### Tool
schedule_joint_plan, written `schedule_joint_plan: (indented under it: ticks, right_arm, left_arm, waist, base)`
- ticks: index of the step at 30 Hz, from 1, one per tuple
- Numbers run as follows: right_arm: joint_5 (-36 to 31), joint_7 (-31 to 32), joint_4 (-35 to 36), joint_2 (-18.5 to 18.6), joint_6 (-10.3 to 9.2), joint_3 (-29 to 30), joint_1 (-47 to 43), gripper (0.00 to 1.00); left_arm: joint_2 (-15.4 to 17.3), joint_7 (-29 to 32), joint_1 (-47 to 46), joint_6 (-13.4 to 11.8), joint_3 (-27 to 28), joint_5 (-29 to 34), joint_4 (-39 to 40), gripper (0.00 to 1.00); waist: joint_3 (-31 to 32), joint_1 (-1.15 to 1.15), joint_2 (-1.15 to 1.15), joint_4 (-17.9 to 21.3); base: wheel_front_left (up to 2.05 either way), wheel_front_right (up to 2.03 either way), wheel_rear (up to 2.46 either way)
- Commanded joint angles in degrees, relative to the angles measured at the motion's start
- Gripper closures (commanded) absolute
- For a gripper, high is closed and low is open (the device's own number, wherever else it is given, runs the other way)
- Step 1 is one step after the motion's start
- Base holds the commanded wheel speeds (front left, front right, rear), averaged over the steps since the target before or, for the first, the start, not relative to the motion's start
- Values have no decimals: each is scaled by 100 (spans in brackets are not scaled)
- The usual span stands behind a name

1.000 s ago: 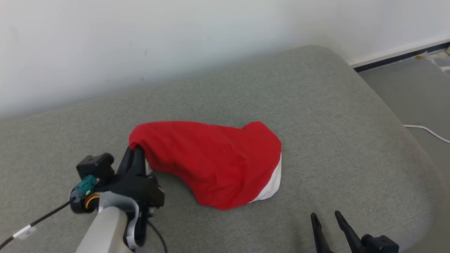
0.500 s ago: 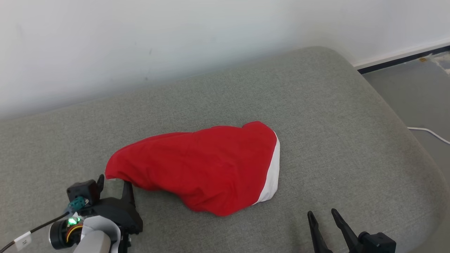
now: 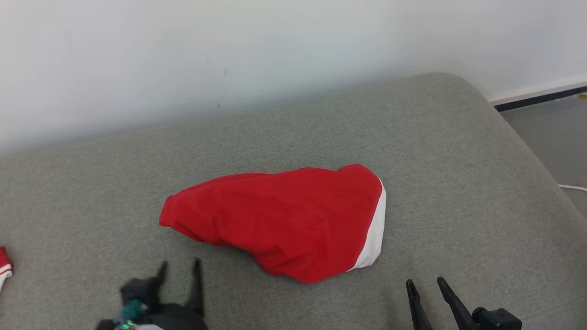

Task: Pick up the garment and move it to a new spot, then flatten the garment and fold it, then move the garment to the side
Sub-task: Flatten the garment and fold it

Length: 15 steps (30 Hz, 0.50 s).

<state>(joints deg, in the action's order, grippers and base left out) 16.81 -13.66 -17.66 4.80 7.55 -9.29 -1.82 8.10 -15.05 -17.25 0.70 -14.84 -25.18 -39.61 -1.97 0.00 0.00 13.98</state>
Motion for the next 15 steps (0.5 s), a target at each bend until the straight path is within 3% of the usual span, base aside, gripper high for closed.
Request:
schedule_joint_plan:
  ticks: [1,5,15]
  right_arm:
    - [-13,-9,15,-9,-13,15,-58,0]
    - [-20,21,31,-26,-13,-13,-15,0]
    - [26,-5,13,-23,-13,-42,108,0]
  left_arm:
    - [-66,4,123,58,-85,23,43,0]
    - [-215,191,213,299,-489,128,97,0]
    - [-441,335,-48,547,-1048,-28,-69,0]
  waist:
    - [25,0,0,-52]
    - [11,0,0,-56]
    - [-149,0,0,410]
  base:
    - [0,0,0]
    - [0,0,0]
    - [0,0,0]
